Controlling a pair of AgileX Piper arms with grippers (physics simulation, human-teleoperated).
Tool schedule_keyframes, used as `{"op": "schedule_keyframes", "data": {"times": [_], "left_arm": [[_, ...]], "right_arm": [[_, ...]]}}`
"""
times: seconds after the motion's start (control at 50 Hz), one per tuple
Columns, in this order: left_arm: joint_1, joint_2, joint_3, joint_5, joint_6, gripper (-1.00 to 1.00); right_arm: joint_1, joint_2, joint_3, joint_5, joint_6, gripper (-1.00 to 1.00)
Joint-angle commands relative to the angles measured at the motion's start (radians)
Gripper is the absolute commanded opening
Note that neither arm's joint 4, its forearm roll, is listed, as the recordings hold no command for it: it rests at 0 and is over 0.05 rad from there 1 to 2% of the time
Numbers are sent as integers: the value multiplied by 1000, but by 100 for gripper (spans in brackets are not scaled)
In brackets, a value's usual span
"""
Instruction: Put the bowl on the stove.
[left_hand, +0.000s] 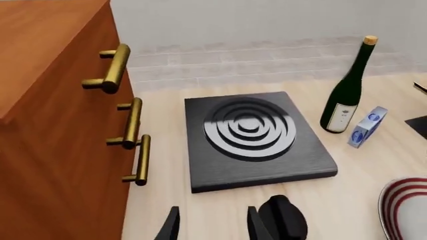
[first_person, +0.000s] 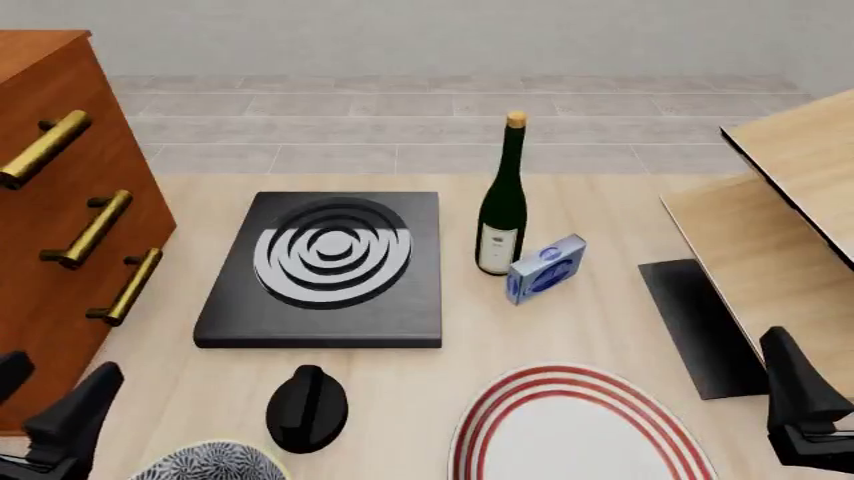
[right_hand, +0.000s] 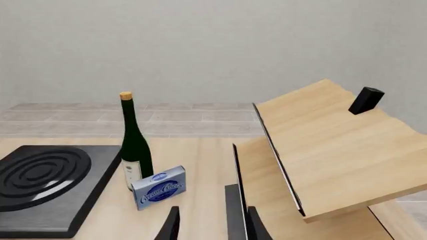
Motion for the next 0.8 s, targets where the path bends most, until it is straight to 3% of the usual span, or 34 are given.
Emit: {"op": "schedule_keyframes", "data": {"times": [0.02, 0.32, 0.34, 0.36, 0.54, 0.8], "left_arm": [[3, -3, -127, 227, 4, 100], [49, -2, -263, 420, 42, 100], [50, -2, -269, 434, 34, 100], [59, -2, -279, 455, -18, 100], [62, -2, -336, 531, 56, 100], [66, -3, -371, 613, 98, 100]], "right_arm": [[0, 0, 0, 0, 0, 100], [0, 0, 0, 0, 0, 100], [0, 0, 0, 0, 0, 100], [0, 0, 0, 0, 0, 100], [0, 0, 0, 0, 0, 100], [0, 0, 0, 0, 0, 100]]}}
